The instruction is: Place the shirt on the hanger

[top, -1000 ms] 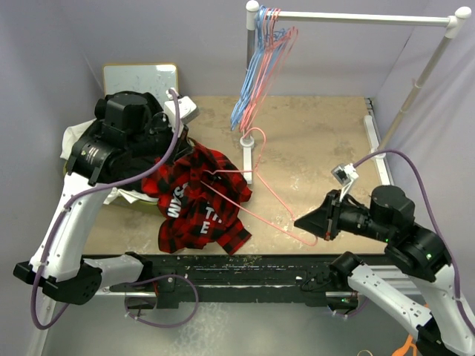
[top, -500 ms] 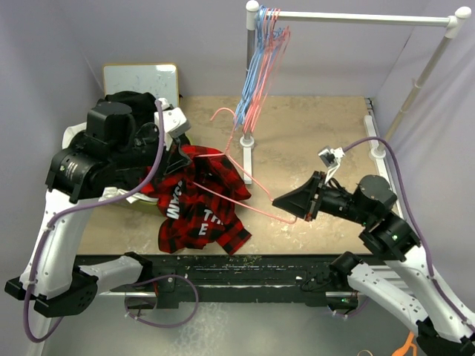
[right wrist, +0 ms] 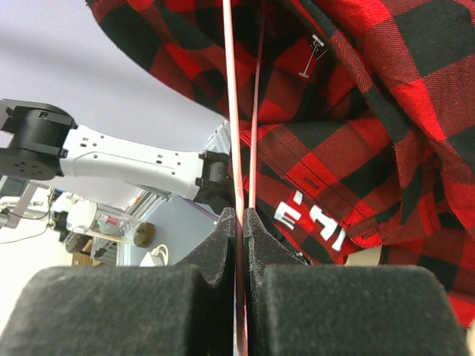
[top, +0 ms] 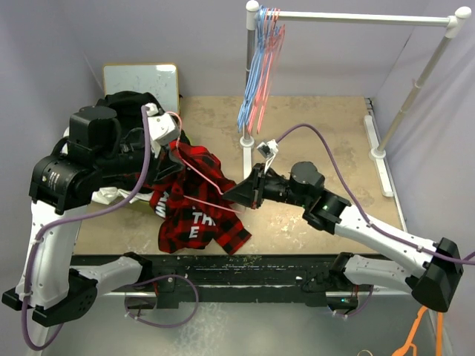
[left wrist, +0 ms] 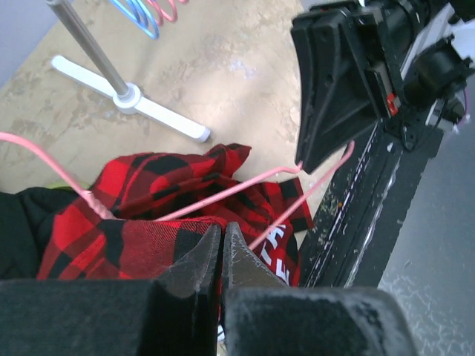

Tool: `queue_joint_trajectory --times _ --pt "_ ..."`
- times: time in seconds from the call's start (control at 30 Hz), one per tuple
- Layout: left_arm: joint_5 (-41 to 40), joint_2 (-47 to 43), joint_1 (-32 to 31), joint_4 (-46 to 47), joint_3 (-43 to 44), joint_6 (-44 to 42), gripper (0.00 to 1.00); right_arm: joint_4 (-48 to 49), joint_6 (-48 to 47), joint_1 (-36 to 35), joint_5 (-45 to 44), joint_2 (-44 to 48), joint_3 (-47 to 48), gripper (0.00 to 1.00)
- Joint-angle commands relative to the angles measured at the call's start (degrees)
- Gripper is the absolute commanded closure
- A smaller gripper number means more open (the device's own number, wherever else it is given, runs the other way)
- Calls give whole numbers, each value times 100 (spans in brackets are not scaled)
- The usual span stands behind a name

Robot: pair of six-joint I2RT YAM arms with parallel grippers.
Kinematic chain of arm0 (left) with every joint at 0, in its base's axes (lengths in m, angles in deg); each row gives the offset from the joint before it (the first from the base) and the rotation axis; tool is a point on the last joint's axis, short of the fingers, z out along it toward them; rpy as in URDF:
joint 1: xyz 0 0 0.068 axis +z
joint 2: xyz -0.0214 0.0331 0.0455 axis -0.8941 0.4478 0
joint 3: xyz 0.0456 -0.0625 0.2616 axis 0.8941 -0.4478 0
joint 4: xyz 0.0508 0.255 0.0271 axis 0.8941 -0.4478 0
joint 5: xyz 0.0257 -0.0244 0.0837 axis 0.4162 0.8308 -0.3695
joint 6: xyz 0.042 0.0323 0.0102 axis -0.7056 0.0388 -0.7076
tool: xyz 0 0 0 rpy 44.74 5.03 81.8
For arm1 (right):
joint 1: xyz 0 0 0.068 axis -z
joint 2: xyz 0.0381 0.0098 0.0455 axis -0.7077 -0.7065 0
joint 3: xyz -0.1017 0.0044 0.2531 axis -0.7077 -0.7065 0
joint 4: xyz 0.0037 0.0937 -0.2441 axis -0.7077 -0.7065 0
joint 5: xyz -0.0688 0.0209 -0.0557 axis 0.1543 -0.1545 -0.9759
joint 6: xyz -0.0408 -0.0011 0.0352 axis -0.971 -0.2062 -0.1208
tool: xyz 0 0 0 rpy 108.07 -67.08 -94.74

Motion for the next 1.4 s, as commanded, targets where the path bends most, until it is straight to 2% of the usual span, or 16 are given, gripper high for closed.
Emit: queue_joint_trajectory --times 0.0,0.23,0.27,0.3,0.37,0.4,0.43,0.63,0.77,0.83,0.9,0.93,0.97,1.07,1.17,1.37 --pt "531 -316 4 -315 -249 -553 100 1246 -155 -124 -954 -137 242 100" --pt "-988 -854 4 -296 -1927 -1451 100 1634 -117 -124 -1209 -297 -61 100" --pt "-1276 -909 3 -211 -2169 -1522 96 1711 -106 -124 -1184 -314 -134 100" --pt "-1650 -998 2 -55 -2389 -1524 80 1739 -105 -124 -1168 -324 -199 100" --pt "-2236 -1224 15 364 -2686 -1496 23 1784 -118 -124 -1131 -351 -314 100" --pt "-2282 -1334 50 516 -2702 -1504 3 1814 -122 -124 -1142 -371 -375 100" --pt "-2189 -1385 105 584 -2635 -1540 0 1842 -134 -124 -1140 -390 -435 100" --pt "-816 -1006 352 616 -1621 -1541 1 1986 -206 -124 -1031 -647 -587 100" --pt "405 -450 584 264 -1133 -1815 1 2060 -235 -124 -1026 -687 -689 100" --pt "1285 -92 1136 -78 -911 -2151 1 2070 -251 -124 -1028 -672 -756 100" --pt "2545 413 2234 -780 -570 -2912 1 2079 -299 -124 -1037 -626 -824 100" --pt "3189 827 3148 -1533 -273 -3740 0 2079 -317 -124 -1032 -587 -864 100" --pt "3609 1378 3511 -1861 -12 -3715 1 2076 -330 -124 -1015 -545 -901 100" --pt "3492 1590 3736 -1862 11 -4161 1 2062 -357 -124 -936 -425 -986 100" --pt "3613 1856 3739 -1870 254 -4058 2 1987 -365 -124 -931 -339 -992 100" --pt "3551 2098 3441 -1871 157 -4192 8 1775 -430 -124 -943 -359 -865 100"
